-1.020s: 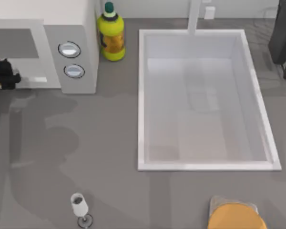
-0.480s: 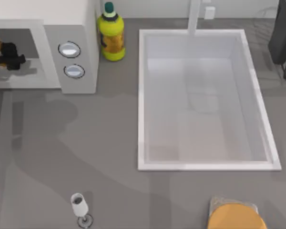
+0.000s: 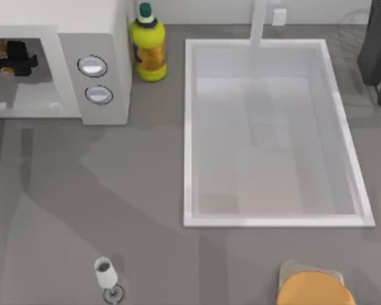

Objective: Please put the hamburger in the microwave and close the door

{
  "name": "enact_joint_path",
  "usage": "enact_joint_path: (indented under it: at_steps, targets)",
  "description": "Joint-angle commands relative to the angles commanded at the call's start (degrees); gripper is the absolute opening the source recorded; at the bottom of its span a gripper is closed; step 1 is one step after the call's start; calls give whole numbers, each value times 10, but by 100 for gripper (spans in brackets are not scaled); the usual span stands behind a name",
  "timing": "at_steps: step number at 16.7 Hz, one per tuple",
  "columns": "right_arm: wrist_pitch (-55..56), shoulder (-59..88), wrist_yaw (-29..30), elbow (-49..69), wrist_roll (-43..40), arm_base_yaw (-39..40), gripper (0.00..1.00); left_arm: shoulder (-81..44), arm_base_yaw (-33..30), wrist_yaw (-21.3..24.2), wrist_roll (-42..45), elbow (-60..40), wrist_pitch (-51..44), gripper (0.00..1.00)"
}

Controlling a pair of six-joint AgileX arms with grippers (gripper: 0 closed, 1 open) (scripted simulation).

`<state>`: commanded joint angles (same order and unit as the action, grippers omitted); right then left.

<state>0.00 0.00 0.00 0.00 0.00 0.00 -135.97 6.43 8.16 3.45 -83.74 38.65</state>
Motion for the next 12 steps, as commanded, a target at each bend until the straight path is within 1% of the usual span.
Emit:
enact_joint_path:
  at_steps: [4, 11, 12]
  targets:
    - [0, 0, 0, 0, 0, 0, 100, -43, -5, -2, -2, -45, -30, 0]
    - [0, 0, 0, 0, 0, 0, 100, -65, -7, -3, -3, -44, -46, 0]
    - [0, 0, 0, 0, 0, 0, 100, -65, -7, -3, -3, -44, -46, 8]
